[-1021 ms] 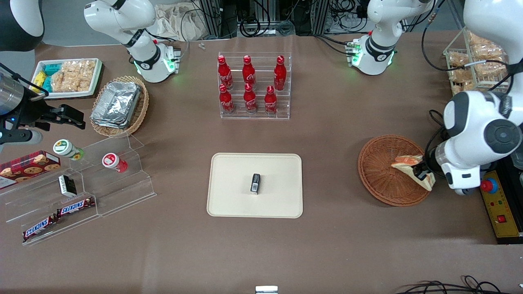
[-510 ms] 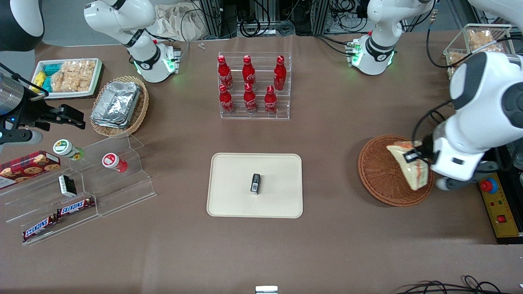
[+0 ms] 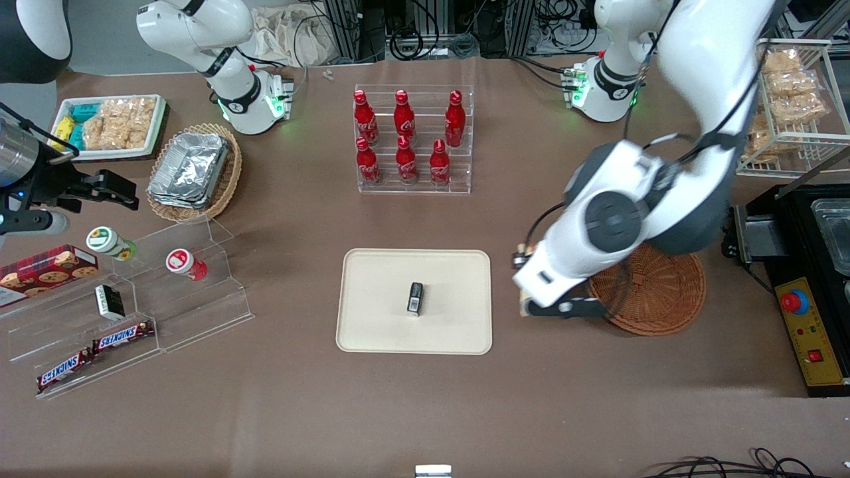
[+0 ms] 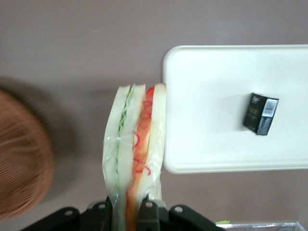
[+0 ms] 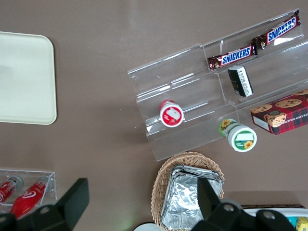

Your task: Place sandwich from basket to tray

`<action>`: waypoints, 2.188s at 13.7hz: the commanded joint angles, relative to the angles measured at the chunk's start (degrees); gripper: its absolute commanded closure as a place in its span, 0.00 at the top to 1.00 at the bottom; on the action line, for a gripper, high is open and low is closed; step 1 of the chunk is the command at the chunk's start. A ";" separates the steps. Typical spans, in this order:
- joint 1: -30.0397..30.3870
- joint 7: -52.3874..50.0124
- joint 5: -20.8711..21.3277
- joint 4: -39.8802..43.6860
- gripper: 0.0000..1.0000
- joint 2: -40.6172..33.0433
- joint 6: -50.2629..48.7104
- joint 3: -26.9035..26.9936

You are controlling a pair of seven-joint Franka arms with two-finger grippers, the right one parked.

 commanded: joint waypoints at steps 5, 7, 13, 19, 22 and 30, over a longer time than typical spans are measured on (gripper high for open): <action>-5.42 -2.98 5.39 6.01 0.00 14.84 9.48 0.99; -7.52 -3.51 5.39 6.01 0.00 15.46 11.49 2.84; -8.41 -4.04 5.30 5.40 0.99 16.52 13.70 3.90; -5.97 -4.48 5.39 3.74 1.00 8.11 11.78 3.99; 0.44 -3.60 5.39 -3.37 1.00 -3.48 9.14 3.90; 17.05 -0.89 -5.05 -20.70 1.00 -29.69 2.55 3.72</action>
